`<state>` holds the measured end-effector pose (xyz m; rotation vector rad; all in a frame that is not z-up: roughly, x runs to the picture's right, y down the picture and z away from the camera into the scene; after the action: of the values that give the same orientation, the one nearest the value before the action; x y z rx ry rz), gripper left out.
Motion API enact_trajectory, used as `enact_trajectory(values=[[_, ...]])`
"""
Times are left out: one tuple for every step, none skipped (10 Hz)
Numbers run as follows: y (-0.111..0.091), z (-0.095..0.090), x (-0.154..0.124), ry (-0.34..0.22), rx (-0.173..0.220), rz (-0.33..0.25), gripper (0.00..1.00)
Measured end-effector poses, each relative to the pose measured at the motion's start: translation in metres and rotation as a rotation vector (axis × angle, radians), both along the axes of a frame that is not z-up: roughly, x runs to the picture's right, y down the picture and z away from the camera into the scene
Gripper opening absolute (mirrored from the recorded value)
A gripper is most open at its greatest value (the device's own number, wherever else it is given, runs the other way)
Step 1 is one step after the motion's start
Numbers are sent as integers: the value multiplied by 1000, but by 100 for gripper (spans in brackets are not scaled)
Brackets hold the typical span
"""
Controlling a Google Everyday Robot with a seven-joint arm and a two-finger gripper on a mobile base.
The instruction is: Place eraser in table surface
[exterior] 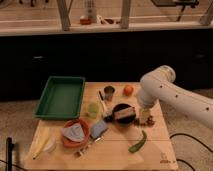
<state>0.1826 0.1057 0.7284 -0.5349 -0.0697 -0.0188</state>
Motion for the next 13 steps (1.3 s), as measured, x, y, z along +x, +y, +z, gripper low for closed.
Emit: enact_trajectory(values=[[-1,3,-2,-3,1,-3,80],[-2,4,-4,-8,3,-8,80],[-3,6,-7,-14,3,-17,80],[-3,9,-11,-20,2,-27,80],[-4,12,-14,-26,2,-34,80],[-4,14,-15,-29,1,-40,80],[-4,16,-16,-33,0,-46,80],[-4,18,-18,-37,0,-55,80],[-3,21,-23,-44,-3,-65,80],[-4,23,-27,-50,-3,-74,80],[-3,26,-28,-53,-4,-84,80],[-2,28,-27,-55,-5,-89,80],[-1,31,-29,-61,-6,-99,80]])
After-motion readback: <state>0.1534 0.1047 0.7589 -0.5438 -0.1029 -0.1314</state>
